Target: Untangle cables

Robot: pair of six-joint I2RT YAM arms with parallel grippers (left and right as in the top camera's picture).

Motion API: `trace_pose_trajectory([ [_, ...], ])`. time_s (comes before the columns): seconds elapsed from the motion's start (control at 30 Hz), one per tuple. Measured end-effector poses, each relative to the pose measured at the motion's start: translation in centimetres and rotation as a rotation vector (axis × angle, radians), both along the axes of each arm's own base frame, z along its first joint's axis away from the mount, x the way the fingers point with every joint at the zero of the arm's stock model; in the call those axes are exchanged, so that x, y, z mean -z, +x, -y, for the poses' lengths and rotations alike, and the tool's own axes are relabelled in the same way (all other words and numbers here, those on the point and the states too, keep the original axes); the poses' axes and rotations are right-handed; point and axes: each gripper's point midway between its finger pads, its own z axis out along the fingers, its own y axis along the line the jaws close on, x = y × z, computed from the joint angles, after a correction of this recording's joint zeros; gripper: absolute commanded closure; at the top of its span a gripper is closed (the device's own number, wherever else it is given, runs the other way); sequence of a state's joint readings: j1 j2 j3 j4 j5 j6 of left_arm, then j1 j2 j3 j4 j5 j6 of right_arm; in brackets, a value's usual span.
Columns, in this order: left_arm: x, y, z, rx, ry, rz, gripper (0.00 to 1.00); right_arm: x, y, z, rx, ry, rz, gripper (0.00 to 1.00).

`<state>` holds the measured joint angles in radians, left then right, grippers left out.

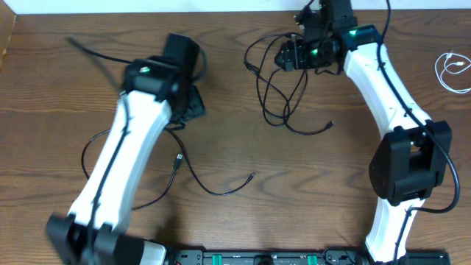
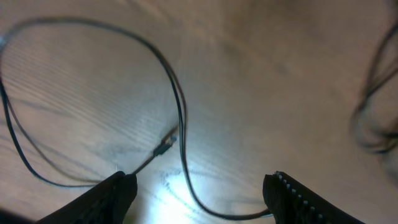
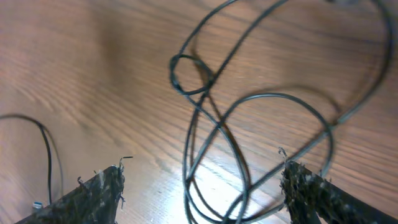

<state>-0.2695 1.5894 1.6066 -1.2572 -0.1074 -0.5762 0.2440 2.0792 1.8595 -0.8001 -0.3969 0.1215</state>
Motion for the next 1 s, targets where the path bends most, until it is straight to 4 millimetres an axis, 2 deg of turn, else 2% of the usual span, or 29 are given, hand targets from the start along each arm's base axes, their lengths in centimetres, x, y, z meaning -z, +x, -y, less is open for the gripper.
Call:
trace_pose_trajectory([
  [0.1, -3.1, -0.5, -2.0, -0.057, -0.023, 0.094, 0.29, -0.1, -0.6, -1.9, -0.056, -0.006, 0.019, 0.21],
  [0.23, -5.1, -1.8, -6.0, -0.19, -0.031, 0.145, 0.29, -0.2, -1.6, -4.6, -0.126, -0.013, 0.044, 0.21],
  [0.47, -5.1, -3.8, -13.1, -0.465, -0.021, 0.126, 0.29, -0.4, -3.2, -8.3, -0.27, -0.049, 0.111, 0.17],
  [0.6, -5.0, -4.6, -16.1, -0.593, -0.021, 0.128, 0.29, -0.5, -4.9, -11.3, -0.42, -0.081, 0.18, 0.16],
  [0.73, -5.0, -5.1, -17.3, -0.645, -0.02, 0.133, 0.29, -0.7, -7.2, -15.6, -0.524, -0.066, 0.225, 0.2],
  [0.8, -5.0, -5.2, -17.7, -0.66, -0.02, 0.134, 0.29, -0.2, -8.6, -17.7, -0.546, -0.046, 0.208, 0.26],
  [0.87, -5.0, -5.3, -18.0, -0.671, -0.019, 0.135, 0.29, 0.9, -10.1, -19.6, -0.55, -0.031, 0.159, 0.3],
  [1.0, -5.2, -5.1, -18.3, -0.677, -0.019, 0.15, 0.29, 4.1, -12.8, -22.2, -0.545, -0.017, 0.044, 0.31],
])
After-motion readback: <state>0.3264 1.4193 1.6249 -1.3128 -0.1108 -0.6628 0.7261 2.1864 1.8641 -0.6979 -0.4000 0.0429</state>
